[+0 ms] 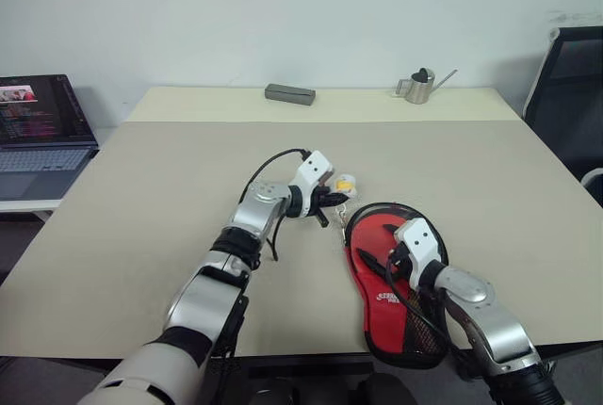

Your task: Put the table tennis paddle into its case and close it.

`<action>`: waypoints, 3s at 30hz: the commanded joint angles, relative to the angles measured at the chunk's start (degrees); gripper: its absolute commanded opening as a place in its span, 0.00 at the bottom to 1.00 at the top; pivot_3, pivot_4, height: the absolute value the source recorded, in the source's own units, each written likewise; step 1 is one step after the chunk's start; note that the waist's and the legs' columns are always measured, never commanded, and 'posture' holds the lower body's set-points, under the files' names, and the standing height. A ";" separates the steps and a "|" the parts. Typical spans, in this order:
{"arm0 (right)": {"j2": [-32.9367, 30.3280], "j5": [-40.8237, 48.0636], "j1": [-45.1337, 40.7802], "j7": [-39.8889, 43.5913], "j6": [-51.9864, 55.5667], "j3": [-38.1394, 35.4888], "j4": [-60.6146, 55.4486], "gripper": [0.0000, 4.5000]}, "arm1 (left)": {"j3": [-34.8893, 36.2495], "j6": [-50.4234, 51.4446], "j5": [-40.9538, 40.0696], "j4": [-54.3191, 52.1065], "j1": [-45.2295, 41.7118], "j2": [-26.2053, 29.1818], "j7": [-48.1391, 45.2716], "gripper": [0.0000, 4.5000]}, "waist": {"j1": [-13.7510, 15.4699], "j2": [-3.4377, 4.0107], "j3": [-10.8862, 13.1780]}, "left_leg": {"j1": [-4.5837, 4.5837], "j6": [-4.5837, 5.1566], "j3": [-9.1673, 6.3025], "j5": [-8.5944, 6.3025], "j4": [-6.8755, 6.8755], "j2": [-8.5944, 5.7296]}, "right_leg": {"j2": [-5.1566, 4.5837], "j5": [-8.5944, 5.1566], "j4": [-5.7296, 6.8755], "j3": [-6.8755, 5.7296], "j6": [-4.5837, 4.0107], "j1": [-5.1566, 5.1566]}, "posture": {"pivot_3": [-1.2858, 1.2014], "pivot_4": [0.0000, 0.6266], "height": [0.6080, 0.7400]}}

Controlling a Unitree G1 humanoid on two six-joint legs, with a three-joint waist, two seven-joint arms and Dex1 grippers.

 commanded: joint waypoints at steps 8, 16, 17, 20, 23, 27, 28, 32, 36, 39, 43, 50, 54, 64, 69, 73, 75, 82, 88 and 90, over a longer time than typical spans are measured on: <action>-0.02 -2.24 8.02 -4.02 10.13 3.41 -1.43 1.00 | 2.30 -10.37 2.72 13.00 -9.12 -0.97 5.11 0.04 | 0.55 -0.01 -0.01 | -0.10 0.05 -0.03 -0.04 -0.06 -0.02 | 0.00 -0.01 -0.17 -0.05 0.03 -0.03 | 0.52 0.24 1.00; 0.95 -1.99 10.35 -5.97 12.05 3.99 -4.16 1.00 | 3.62 -13.73 4.71 19.60 -14.75 -1.85 9.90 0.04 | 0.51 -0.02 0.00 | -0.11 0.07 0.00 -0.11 -0.11 -0.02 | 0.00 -0.09 -0.21 -0.04 0.15 -0.05 | 0.52 0.24 1.00; 1.16 -2.03 10.58 -6.23 12.24 4.14 -4.44 1.00 | 3.78 -14.09 4.94 20.08 -15.23 -2.28 10.57 0.04 | 0.47 -0.02 0.00 | -0.12 0.07 0.00 -0.11 -0.10 -0.02 | 0.00 -0.09 -0.21 -0.04 0.15 -0.05 | 0.52 0.24 1.00; 1.87 -2.01 11.20 -7.07 12.76 4.55 -5.18 1.00 | 3.78 -14.85 5.94 21.22 -16.21 -3.68 12.72 0.04 | 0.45 -0.03 0.01 | -0.11 0.07 -0.01 -0.12 -0.12 -0.01 | 0.00 -0.09 -0.21 -0.05 0.15 -0.05 | 0.52 0.24 1.00; 2.62 -2.04 11.96 -7.95 13.06 5.22 -5.92 1.00 | 3.77 -15.36 7.26 22.15 -16.97 -5.46 15.09 0.04 | 0.43 -0.04 0.01 | -0.11 0.07 -0.01 -0.12 -0.12 0.00 | 0.01 -0.09 -0.21 -0.05 0.15 -0.05 | 0.52 0.24 1.00; 3.55 -2.27 12.98 -9.03 13.51 6.15 -6.97 1.00 | 3.90 -15.80 8.72 23.08 -18.31 -7.81 18.23 0.04 | 0.43 -0.04 0.01 | -0.11 0.06 -0.01 -0.12 -0.14 0.00 | 0.01 -0.10 -0.21 -0.06 0.16 -0.06 | 0.52 0.24 1.00; 3.72 -2.39 13.18 -9.17 13.61 6.29 -7.17 1.00 | 3.94 -15.82 9.06 23.24 -18.60 -8.27 18.91 0.04 | 0.43 -0.05 0.02 | -0.11 0.06 -0.01 -0.13 -0.14 0.00 | 0.01 -0.10 -0.21 -0.06 0.16 -0.06 | 0.52 0.24 1.00; 4.37 -2.85 14.30 -9.89 13.76 6.87 -7.93 1.00 | 4.48 -15.30 10.11 23.98 -19.94 -10.53 22.27 0.04 | 0.40 -0.06 0.02 | -0.11 0.05 0.00 -0.14 -0.15 0.00 | 0.01 -0.11 -0.22 -0.05 0.18 -0.05 | 0.52 0.24 1.00; 5.05 -3.25 14.72 -10.28 14.00 6.91 -8.37 1.00 | 3.58 -15.26 12.30 24.53 -20.97 -12.58 24.17 0.04 | 0.41 -0.06 0.02 | -0.11 0.04 -0.01 -0.15 -0.16 0.00 | 0.01 -0.14 -0.23 -0.06 0.23 -0.05 | 0.52 0.24 1.00; 5.42 -3.30 15.01 -10.59 14.25 7.09 -8.81 1.00 | 3.38 -15.31 13.72 24.73 -21.68 -13.68 25.70 0.04 | 0.42 -0.07 0.03 | -0.11 0.04 0.00 -0.16 -0.17 0.00 | 0.01 -0.14 -0.25 -0.06 0.24 -0.05 | 0.52 0.24 1.00; 5.72 -3.48 15.60 -10.88 14.61 7.47 -9.37 1.00 | 2.71 -15.59 16.16 24.95 -22.27 -14.42 28.20 0.04 | 0.41 -0.07 0.03 | -0.11 0.04 0.01 -0.17 -0.18 0.01 | 0.01 -0.15 -0.25 -0.05 0.25 -0.05 | 0.52 0.24 1.00; 5.72 -3.66 16.75 -11.17 15.07 7.86 -10.58 1.00 | 1.35 -14.88 20.09 25.43 -21.52 -15.45 28.74 0.04 | 0.48 -0.08 0.03 | -0.11 0.03 0.01 -0.19 -0.20 -0.01 | 0.00 -0.17 -0.28 -0.05 0.29 -0.06 | 0.52 0.24 1.00; 6.16 -3.68 16.54 -11.30 15.07 7.75 -10.25 1.00 | 0.01 -15.40 21.40 25.42 -19.69 -16.87 23.47 0.04 | 0.53 -0.08 0.03 | -0.11 0.03 0.00 -0.21 -0.21 -0.01 | 0.00 -0.18 -0.29 -0.08 0.29 -0.04 | 0.52 0.24 1.00; 6.99 -4.08 15.24 -10.85 14.85 7.33 -9.23 1.00 | 0.34 -16.26 21.80 25.15 -18.34 -18.19 23.02 0.44 | 0.43 -0.08 0.03 | -0.09 0.04 0.01 -0.22 -0.23 0.01 | 0.00 -0.18 -0.29 -0.06 0.30 -0.04 | 0.52 0.24 1.00; 6.92 -4.07 14.45 -10.42 14.68 6.98 -8.56 1.00 | 1.76 -16.23 20.53 25.04 -19.15 -18.43 22.76 0.86 | 0.38 -0.08 0.03 | -0.08 0.03 0.01 -0.22 -0.23 0.02 | 0.00 -0.18 -0.29 -0.06 0.30 -0.04 | 0.52 0.24 1.00; 6.77 -4.21 12.81 -9.68 14.39 6.71 -7.25 1.00 | 4.31 -17.08 18.25 24.65 -20.09 -18.02 21.21 0.94 | 0.09 -0.08 0.03 | -0.08 0.03 0.02 -0.22 -0.22 0.02 | 0.00 -0.18 -0.29 -0.05 0.30 -0.04 | 0.52 0.24 1.00; 6.62 -4.23 11.85 -9.21 14.22 6.50 -6.66 1.00 | 5.77 -17.72 17.06 24.38 -20.71 -17.49 20.42 0.94 | -0.11 -0.08 0.03 | -0.08 0.03 0.01 -0.21 -0.22 0.02 | 0.00 -0.18 -0.29 -0.05 0.30 -0.04 | 0.52 0.24 1.00; 5.86 -4.15 9.26 -7.18 14.20 5.40 -5.53 1.00 | 12.12 -20.66 10.82 22.39 -24.20 -12.29 16.17 0.94 | -0.89 -0.08 0.04 | -0.06 0.02 0.03 -0.20 -0.16 0.03 | 0.01 -0.12 -0.26 -0.02 0.40 -0.03 | 0.52 0.24 1.00; 4.75 -0.61 7.89 -3.58 16.27 2.71 -9.71 1.00 | 15.78 -20.36 6.12 18.88 -23.67 -2.01 9.43 0.94 | -1.02 -0.03 0.07 | -0.03 0.01 0.03 -0.20 -0.16 0.04 | 0.04 -0.11 -0.24 0.02 0.40 -0.05 | 0.52 0.24 1.00; 4.39 1.53 7.90 -1.89 16.06 1.57 -11.63 1.00 | 15.50 -20.46 5.52 17.07 -21.58 1.50 5.54 0.94 | -0.91 -0.02 0.08 | -0.07 0.01 -0.01 -0.20 -0.17 0.03 | 0.06 -0.11 -0.24 0.00 0.40 -0.09 | 0.52 0.24 1.00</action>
